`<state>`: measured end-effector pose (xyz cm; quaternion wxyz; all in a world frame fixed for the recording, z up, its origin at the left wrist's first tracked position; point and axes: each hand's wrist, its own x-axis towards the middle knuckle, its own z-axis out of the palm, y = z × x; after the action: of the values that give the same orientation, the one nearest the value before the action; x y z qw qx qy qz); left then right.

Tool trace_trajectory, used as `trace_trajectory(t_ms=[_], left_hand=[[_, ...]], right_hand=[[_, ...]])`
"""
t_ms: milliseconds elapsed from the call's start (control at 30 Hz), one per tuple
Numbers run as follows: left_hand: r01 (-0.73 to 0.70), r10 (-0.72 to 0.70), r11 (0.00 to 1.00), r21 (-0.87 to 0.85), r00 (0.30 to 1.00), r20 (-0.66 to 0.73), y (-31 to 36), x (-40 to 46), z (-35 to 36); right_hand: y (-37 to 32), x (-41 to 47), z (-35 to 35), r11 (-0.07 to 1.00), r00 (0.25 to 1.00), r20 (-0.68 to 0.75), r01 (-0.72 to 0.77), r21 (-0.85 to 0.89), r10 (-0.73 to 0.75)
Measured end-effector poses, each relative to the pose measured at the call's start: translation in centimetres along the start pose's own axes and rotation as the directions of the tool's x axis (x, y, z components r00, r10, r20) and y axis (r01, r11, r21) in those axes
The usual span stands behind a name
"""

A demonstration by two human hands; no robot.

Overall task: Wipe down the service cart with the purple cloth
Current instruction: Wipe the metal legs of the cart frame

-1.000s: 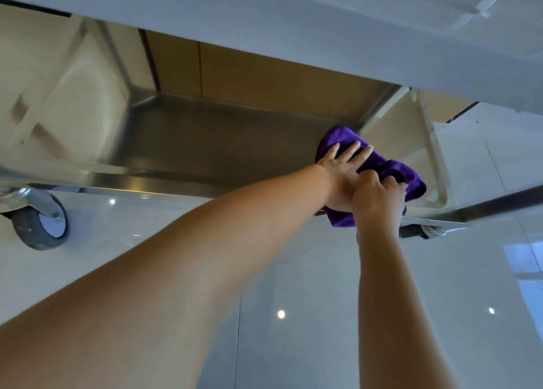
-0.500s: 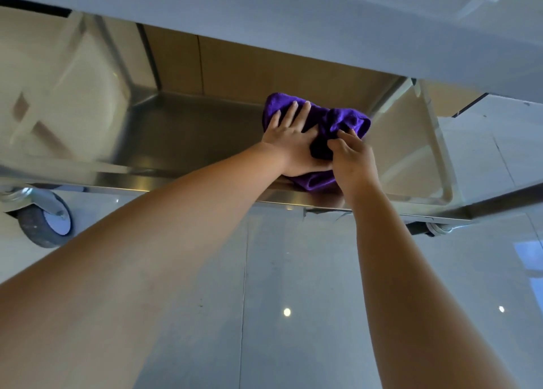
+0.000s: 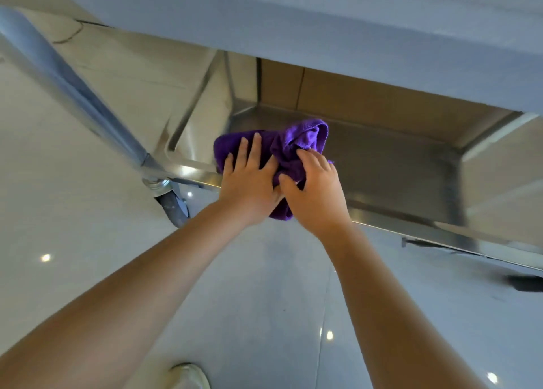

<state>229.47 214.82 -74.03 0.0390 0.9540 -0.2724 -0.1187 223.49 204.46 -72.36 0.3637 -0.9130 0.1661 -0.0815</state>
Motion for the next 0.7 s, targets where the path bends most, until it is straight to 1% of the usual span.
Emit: trace_trajectory(t_ms=[67, 100, 133, 200, 233, 267, 300, 333, 367, 400, 433, 467, 500, 567, 633, 700], left_hand=[[0.021, -0.021, 1.0, -0.015, 0.998, -0.062, -2.3, -1.9, 0.3], [-0.011, 0.006, 0.999, -0.038, 0.993, -0.121, -3.5, -2.7, 0.2], [-0.071, 0.062, 0.997, -0.041, 0.982, -0.179, -4.9, -3.3, 0.2], [-0.18, 0.184, 0.983, 0.041, 0.944, -0.274, -8.1, -4.1, 0.1], [-0.2, 0.211, 0.977, 0.067, 0.931, -0.299, -9.7, -4.4, -0.1], [-0.209, 0.216, 0.976, 0.055, 0.919, -0.331, -11.0, -4.8, -0.7], [-0.214, 0.194, 0.977, -0.013, 0.907, -0.373, -11.9, -5.1, -1.4], [-0.195, 0.12, 0.971, -0.142, 0.902, -0.415, -12.7, -5.7, -2.1], [-0.151, 0.001, 0.941, -0.302, 0.895, -0.445, -13.3, -6.5, -2.7], [-0.106, -0.129, 0.887, -0.449, 0.878, -0.461, -13.7, -7.5, -3.1], [-0.082, -0.244, 0.823, -0.563, 0.843, -0.479, -14.0, -8.6, -3.4], [-0.079, -0.345, 0.76, -0.645, 0.792, -0.503, -14.3, -9.6, -3.5], [-0.081, -0.427, 0.714, -0.696, 0.737, -0.524, -14.4, -10.4, -3.9], [-0.074, -0.544, 0.668, -0.741, 0.631, -0.553, -14.4, -11.4, -5.5], [-0.076, -0.598, 0.663, -0.745, 0.545, -0.588, -14.5, -11.7, -7.3], [-0.091, -0.634, 0.652, -0.753, 0.479, -0.607, -14.1, -11.8, -8.7]], right_hand=[[-1.5, -0.6, 1.4, 0.997, 0.996, 0.036, 0.076, -0.011, -0.076], [-2.1, -0.9, 2.0, 0.994, 0.993, 0.05, 0.111, -0.011, -0.111], [-2.7, -1.2, 2.5, 0.99, 0.987, 0.067, 0.144, -0.009, -0.143], [-3.6, -1.5, 3.3, 0.982, 0.974, 0.121, 0.19, 0.015, -0.191], [-4.1, -1.7, 3.6, 0.98, 0.969, 0.15, 0.192, 0.047, -0.197], [-4.4, -1.7, 3.7, 0.98, 0.967, 0.174, 0.175, 0.09, -0.189], [-4.7, -1.7, 3.7, 0.98, 0.968, 0.185, 0.144, 0.136, -0.168], [-5.1, -1.7, 3.6, 0.977, 0.974, 0.18, 0.107, 0.182, -0.14], [-5.5, -1.7, 3.6, 0.97, 0.98, 0.164, 0.071, 0.233, -0.111], [-6.0, -1.6, 3.5, 0.958, 0.986, 0.142, 0.042, 0.285, -0.085], [-6.5, -1.5, 3.5, 0.944, 0.99, 0.125, 0.02, 0.33, -0.065], [-7.0, -1.3, 3.4, 0.93, 0.992, 0.117, -0.001, 0.367, -0.045], [-7.6, -1.0, 3.2, 0.919, 0.992, 0.121, -0.028, 0.394, -0.022], [-9.0, -0.6, 3.0, 0.897, 0.987, 0.157, -0.089, 0.434, 0.022], [-10.4, -0.5, 3.3, 0.871, 0.977, 0.209, -0.131, 0.473, 0.033], [-12.2, -0.6, 3.7, 0.835, 0.969, 0.246, -0.159, 0.526, 0.03]])
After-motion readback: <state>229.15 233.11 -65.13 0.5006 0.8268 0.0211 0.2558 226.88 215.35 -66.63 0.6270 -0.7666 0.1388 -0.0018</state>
